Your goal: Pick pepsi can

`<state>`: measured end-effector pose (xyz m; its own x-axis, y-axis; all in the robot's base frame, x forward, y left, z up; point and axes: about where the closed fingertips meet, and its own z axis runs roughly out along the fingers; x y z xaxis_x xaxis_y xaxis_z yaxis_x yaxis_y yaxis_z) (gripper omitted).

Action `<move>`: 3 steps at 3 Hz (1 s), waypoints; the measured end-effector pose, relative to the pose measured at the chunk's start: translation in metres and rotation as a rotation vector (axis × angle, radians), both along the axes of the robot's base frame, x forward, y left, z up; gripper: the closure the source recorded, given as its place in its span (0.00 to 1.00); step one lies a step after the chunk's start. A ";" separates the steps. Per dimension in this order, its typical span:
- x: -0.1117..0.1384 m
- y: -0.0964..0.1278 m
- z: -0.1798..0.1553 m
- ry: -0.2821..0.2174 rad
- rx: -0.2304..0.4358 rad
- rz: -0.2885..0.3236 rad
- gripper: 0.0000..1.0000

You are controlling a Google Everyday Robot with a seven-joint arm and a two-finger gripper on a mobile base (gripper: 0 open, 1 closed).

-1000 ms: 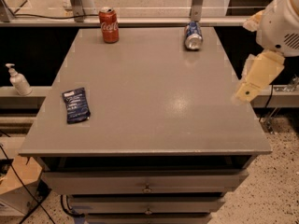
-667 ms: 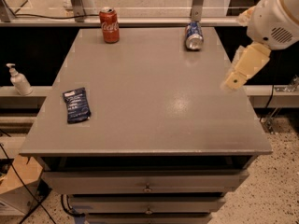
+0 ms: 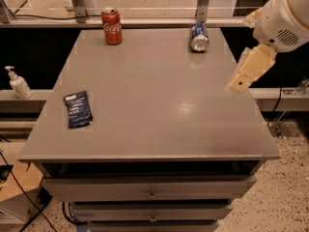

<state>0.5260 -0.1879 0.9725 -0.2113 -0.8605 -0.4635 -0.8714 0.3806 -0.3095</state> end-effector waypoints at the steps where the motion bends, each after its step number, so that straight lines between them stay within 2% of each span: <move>1: 0.016 0.008 -0.001 -0.042 0.097 -0.034 0.00; 2: 0.053 0.019 -0.007 -0.106 0.239 -0.099 0.00; 3: 0.088 0.018 -0.016 -0.152 0.324 -0.178 0.00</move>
Offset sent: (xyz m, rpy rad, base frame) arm 0.1041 0.0239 -0.0108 0.4176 -0.1993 -0.1927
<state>0.6135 -0.1699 0.9567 -0.2524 -0.6205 -0.7425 -0.7363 0.6210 -0.2687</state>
